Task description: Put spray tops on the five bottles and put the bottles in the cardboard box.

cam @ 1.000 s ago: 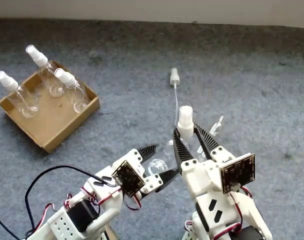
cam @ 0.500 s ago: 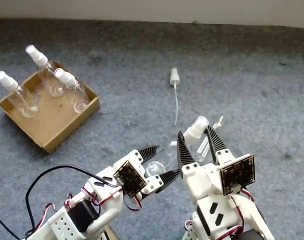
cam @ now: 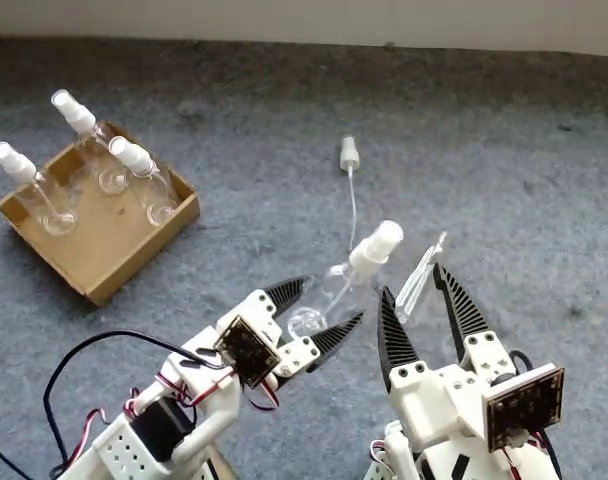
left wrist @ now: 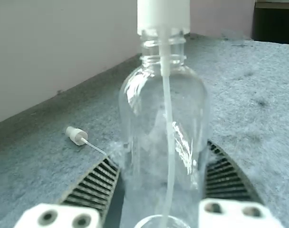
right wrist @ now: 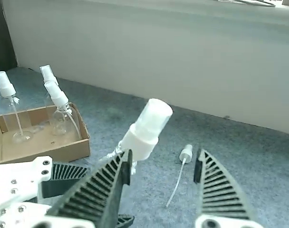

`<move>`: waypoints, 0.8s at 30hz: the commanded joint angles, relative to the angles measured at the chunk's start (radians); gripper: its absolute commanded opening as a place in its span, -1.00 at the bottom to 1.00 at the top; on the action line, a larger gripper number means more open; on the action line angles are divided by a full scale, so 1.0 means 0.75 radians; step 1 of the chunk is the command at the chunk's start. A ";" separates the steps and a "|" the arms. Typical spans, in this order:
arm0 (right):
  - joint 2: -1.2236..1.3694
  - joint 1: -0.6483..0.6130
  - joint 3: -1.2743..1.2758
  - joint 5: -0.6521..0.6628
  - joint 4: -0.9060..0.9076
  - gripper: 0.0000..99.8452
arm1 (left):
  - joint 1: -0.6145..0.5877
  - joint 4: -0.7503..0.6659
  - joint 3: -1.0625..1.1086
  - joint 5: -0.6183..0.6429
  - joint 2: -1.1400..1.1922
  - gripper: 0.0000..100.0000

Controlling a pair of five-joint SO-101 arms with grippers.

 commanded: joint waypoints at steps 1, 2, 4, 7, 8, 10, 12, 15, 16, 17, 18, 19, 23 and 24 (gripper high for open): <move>-0.007 0.011 -0.062 0.014 -0.015 -0.62 | -0.085 -0.084 -0.005 -0.004 -0.021 -0.87; -0.007 0.015 -0.060 0.016 -0.040 -0.62 | -0.091 -0.088 -0.003 -0.004 -0.021 -0.87; -0.007 0.079 -0.058 0.018 -0.124 -0.62 | -0.091 -0.092 -0.009 -0.004 -0.021 -0.87; -0.007 0.279 0.032 0.151 -0.283 -0.62 | -0.093 -0.094 -0.052 -0.004 -0.024 -0.87; -0.007 0.345 0.085 0.196 -0.349 -0.62 | -0.091 -0.094 -0.073 -0.004 -0.024 -0.87; -0.007 0.441 0.214 0.213 -0.484 -0.62 | -0.099 -0.094 -0.099 -0.004 -0.024 -0.87; -0.007 0.465 0.347 0.188 -0.619 -0.62 | -0.101 -0.094 -0.101 -0.004 -0.024 -0.87; -0.007 0.457 0.527 0.133 -0.844 -0.62 | -0.052 -0.094 -0.066 -0.008 -0.024 -0.87; -0.007 0.455 0.574 0.117 -0.911 -0.62 | -0.032 -0.094 -0.056 -0.008 -0.024 -0.87; -0.007 0.455 0.621 0.108 -0.971 -0.62 | -0.015 -0.094 -0.052 -0.008 -0.024 -0.87; -0.007 0.455 0.664 0.108 -1.020 -0.62 | 0.001 -0.094 -0.046 -0.008 -0.024 -0.87; -0.007 0.455 0.703 0.110 -1.063 -0.62 | 0.011 -0.094 -0.042 -0.008 -0.024 -0.87; -0.007 0.455 0.780 0.115 -1.169 -0.62 | 0.028 -0.094 -0.017 -0.010 -0.024 -0.87; -0.007 0.453 0.783 0.113 -1.179 -0.63 | 0.028 -0.094 -0.011 -0.010 -0.024 -0.87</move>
